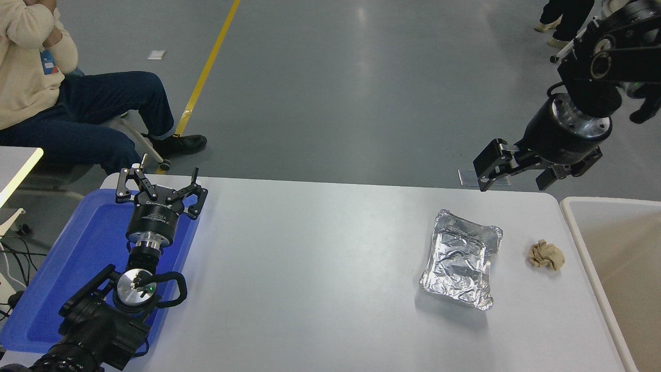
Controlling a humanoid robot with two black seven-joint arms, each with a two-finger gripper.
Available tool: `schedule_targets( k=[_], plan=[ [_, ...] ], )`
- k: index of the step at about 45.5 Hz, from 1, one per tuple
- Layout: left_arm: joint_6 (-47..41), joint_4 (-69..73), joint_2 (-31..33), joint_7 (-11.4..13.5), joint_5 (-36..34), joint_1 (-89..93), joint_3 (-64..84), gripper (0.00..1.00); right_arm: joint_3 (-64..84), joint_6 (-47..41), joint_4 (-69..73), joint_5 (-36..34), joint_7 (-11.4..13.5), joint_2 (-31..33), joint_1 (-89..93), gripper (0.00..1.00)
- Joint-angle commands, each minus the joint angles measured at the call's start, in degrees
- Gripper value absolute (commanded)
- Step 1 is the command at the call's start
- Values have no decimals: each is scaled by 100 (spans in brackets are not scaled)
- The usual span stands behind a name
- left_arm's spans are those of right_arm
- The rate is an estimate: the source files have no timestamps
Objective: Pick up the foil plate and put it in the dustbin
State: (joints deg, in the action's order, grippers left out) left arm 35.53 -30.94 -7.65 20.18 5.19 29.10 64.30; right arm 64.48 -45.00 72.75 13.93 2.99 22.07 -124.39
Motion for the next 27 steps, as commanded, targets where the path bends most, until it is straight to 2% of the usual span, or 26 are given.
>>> schedule_targets(
  k=[1, 27],
  plan=[
    [-3, 0, 0, 4, 0, -1, 4, 100, -5, 0, -6, -4, 0, 52, -68, 100],
    [-3, 9, 0, 4, 9, -1, 4, 100, -111, 0, -50, -57, 0, 298, 11, 100]
  ],
)
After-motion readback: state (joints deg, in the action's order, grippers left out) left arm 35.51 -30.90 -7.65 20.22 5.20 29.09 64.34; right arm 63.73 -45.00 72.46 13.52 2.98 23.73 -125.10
